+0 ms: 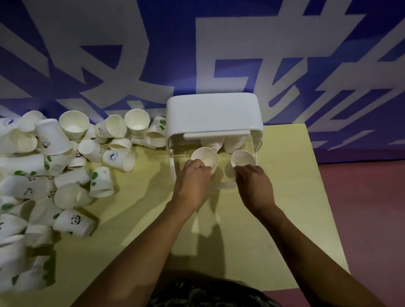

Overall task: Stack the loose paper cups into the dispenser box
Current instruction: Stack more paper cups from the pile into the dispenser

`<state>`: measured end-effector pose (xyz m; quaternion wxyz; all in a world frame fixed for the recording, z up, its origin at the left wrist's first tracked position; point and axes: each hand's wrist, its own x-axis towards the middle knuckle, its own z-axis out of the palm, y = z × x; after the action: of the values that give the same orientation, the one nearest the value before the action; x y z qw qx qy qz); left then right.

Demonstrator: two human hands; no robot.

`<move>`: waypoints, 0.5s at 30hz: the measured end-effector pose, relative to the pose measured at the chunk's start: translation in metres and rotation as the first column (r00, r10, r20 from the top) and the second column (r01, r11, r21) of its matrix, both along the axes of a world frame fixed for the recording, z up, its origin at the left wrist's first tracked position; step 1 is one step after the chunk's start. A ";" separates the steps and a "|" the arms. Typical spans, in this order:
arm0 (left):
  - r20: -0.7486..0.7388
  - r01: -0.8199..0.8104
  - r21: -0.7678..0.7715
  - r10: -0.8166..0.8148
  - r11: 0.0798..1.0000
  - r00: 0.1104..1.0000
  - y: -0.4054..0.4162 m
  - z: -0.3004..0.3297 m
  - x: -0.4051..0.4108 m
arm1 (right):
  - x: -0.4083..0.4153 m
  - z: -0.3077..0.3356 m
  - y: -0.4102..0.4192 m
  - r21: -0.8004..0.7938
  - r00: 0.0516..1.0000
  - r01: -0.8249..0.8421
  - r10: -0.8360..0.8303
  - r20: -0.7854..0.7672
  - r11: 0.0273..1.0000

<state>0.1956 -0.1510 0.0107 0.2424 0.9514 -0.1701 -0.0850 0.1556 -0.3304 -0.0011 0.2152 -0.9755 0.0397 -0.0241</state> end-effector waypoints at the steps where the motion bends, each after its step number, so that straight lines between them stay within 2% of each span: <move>1: -0.025 0.008 0.049 -0.007 0.999 1.000 -0.006 -0.007 0.001 | 0.003 -0.006 -0.004 -0.008 0.999 -0.025 0.025 -0.027 1.000; 5: -0.114 0.032 0.205 -0.008 0.978 0.993 -0.021 -0.026 0.003 | 0.009 -0.026 -0.013 -0.037 0.988 -0.115 0.110 -0.106 0.993; 9: -0.176 0.047 0.264 0.000 0.963 0.984 -0.028 -0.036 0.004 | 0.012 -0.037 -0.019 -0.053 0.971 -0.165 0.153 -0.184 0.985; 12: -0.179 0.050 0.263 -0.002 0.964 0.984 -0.030 -0.041 0.005 | 0.013 -0.041 -0.022 -0.047 0.964 -0.174 0.161 -0.211 0.984; 15: -0.178 0.002 0.162 0.028 0.987 0.984 -0.029 -0.036 0.005 | 0.012 -0.042 -0.022 -0.051 0.970 -0.172 0.161 -0.184 0.984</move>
<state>0.2005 -0.1800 -0.0257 0.1796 0.9574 -0.1339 -0.1822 0.1673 -0.3523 -0.0428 0.1794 -0.9802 -0.0240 0.0805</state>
